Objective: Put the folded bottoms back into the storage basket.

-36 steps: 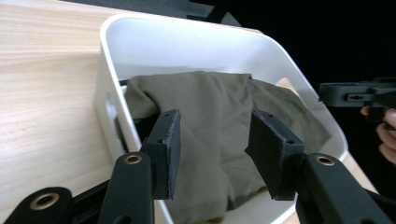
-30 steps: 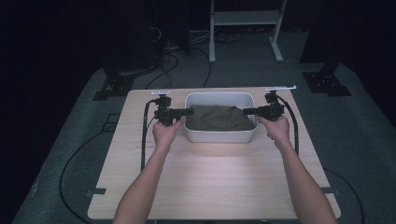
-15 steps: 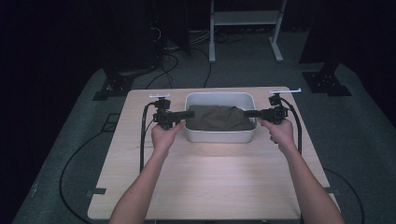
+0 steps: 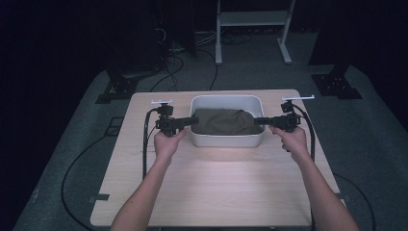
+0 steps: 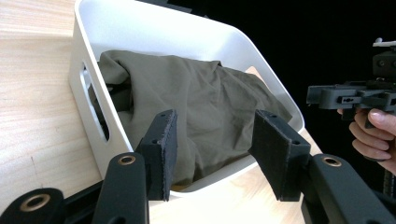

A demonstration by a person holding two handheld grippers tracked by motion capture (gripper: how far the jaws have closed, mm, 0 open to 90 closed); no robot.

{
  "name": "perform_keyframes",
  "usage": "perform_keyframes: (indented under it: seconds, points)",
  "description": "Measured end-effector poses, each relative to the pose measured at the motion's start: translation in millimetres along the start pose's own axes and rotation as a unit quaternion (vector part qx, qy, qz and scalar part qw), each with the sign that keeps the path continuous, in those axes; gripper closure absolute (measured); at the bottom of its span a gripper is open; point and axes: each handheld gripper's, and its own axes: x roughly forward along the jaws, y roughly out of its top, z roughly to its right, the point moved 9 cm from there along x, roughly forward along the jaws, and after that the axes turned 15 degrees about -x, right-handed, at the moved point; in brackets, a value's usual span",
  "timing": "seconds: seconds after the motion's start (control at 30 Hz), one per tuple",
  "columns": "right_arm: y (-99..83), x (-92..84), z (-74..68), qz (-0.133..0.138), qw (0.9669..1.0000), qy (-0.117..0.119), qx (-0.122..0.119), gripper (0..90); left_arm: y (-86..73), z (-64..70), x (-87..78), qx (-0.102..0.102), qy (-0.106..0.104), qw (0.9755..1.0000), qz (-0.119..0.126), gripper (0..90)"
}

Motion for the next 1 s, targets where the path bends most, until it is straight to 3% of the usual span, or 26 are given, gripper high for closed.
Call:
perform_keyframes:
  seconds: [0.43,1.0]
  points:
    - [-6.8,-5.6,-1.5,0.007,0.9999,0.006,0.010,61.4,-4.0,3.8,-4.8,0.005,-0.008,1.0000,-0.001,48.0]
    - [-16.1,-19.0,-4.1,0.008,0.9999,0.011,0.006,56.6,-14.3,5.8,-2.1,0.004,-0.019,0.9998,-0.008,44.9]
